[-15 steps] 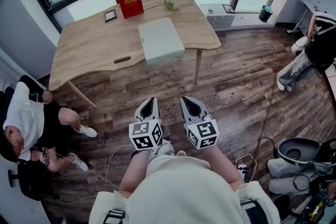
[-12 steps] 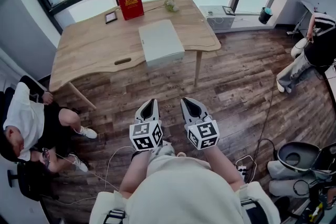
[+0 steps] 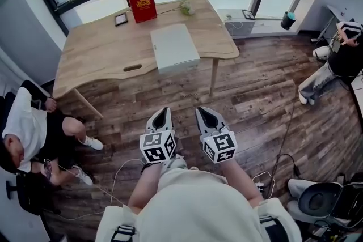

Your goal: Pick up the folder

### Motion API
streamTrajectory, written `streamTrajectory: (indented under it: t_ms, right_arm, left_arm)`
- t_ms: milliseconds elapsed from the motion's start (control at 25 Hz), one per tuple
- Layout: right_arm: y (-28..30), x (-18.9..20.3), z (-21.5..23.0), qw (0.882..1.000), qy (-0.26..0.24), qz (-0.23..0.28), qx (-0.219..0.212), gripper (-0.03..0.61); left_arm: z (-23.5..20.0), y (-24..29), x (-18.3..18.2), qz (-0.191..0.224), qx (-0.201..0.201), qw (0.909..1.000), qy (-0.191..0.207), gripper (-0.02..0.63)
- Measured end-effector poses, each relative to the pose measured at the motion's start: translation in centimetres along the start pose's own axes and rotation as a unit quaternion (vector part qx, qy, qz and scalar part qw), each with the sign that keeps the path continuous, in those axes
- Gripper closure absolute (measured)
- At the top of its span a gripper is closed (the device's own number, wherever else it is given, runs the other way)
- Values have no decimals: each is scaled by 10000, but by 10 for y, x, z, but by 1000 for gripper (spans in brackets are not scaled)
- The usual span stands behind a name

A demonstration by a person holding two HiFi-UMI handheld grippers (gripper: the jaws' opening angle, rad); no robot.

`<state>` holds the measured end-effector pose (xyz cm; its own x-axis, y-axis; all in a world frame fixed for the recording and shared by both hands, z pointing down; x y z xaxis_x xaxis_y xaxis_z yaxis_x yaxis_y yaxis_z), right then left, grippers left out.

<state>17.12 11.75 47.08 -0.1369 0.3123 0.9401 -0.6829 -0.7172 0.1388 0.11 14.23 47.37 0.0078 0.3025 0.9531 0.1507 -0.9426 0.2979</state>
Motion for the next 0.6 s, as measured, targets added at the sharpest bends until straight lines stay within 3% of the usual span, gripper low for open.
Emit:
streamTrajectory:
  t_ms: [200,600]
  right_arm:
    - [-2,-2,12,9989,464,71,54,560]
    - [-7,-1,18,9988,474,76,99,558]
  left_arm:
    - [4,3,1,-20,1,10000,-65,592]
    - [7,-1,8,-132,-87,9998,-124,592]
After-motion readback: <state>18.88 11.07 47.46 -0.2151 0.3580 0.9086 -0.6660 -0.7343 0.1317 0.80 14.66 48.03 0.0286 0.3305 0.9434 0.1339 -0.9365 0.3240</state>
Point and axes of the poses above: the fingertips, and each gripper's own axes: y forward along the fingers, z to its right, x out of its underside, the point moved 7 cm from there along -y, backward along the fingers, and after that the axes turned 12 degrees about y, right-handed, at the moved point
